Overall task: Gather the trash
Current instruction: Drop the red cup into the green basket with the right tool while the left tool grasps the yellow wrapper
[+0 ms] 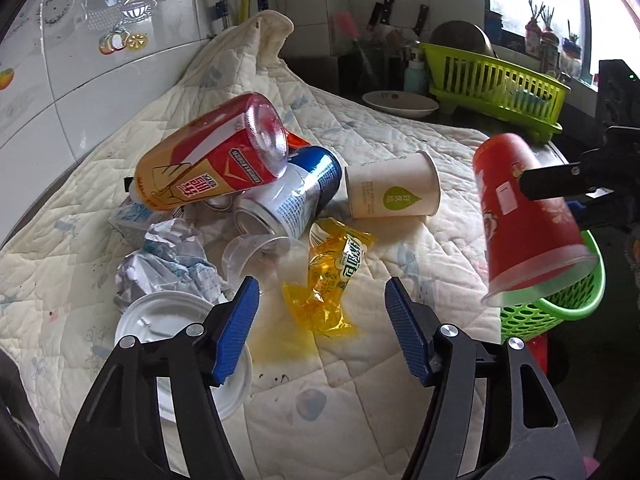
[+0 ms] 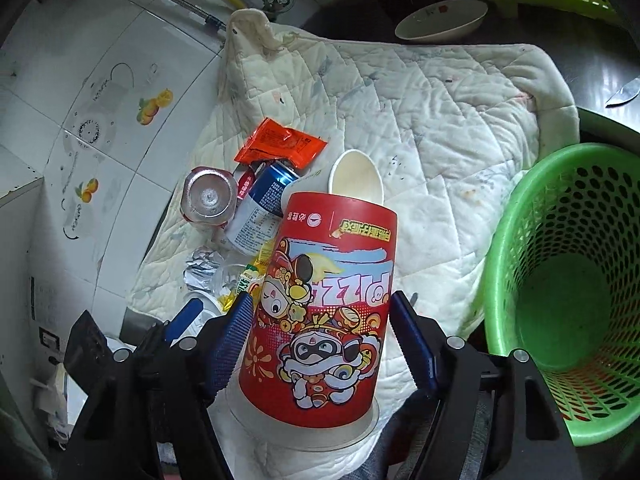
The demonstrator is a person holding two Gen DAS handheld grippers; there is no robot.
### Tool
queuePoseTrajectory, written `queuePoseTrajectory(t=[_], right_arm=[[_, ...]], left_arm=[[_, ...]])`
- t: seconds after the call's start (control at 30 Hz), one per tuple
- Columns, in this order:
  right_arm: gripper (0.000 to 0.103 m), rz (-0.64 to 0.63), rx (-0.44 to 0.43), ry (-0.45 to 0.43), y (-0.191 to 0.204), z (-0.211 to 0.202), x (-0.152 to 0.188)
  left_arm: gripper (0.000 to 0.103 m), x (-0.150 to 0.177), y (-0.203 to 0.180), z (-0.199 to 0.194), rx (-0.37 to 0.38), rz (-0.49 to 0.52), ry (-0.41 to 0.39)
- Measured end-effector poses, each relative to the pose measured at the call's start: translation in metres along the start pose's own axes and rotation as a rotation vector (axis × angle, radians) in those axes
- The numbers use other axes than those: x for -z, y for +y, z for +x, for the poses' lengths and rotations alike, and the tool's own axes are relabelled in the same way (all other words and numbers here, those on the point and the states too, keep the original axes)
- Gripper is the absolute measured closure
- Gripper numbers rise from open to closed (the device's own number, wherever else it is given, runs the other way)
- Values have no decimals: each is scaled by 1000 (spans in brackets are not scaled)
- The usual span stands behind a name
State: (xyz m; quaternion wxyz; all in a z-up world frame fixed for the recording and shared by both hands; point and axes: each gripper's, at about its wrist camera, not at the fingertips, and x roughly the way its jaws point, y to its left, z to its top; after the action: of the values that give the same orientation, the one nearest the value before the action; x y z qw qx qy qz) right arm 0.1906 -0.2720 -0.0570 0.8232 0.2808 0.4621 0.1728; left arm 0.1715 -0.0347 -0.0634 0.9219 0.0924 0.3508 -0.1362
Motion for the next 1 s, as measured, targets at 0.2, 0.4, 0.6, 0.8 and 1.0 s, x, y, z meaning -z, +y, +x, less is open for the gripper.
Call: queuePoseTrajectory(t=[0.2, 0.4, 0.6, 0.8, 1.0], right_arm=[[35, -23, 105, -81, -20, -31, -2], [35, -11, 264, -156, -59, -58, -3], [37, -7, 407, -192, -94, -66, 4], [37, -1, 485, -189, -117, -62, 14], [37, -17, 509, -216, -122, -74, 26]], left_arm=[[57, -2, -8, 18, -29, 58, 21], [69, -2, -9, 22, -46, 77, 16], [78, -1, -6, 13, -15, 46, -1], [81, 1, -9, -6, 41, 5, -26], [81, -1, -28, -29, 107, 16, -70]])
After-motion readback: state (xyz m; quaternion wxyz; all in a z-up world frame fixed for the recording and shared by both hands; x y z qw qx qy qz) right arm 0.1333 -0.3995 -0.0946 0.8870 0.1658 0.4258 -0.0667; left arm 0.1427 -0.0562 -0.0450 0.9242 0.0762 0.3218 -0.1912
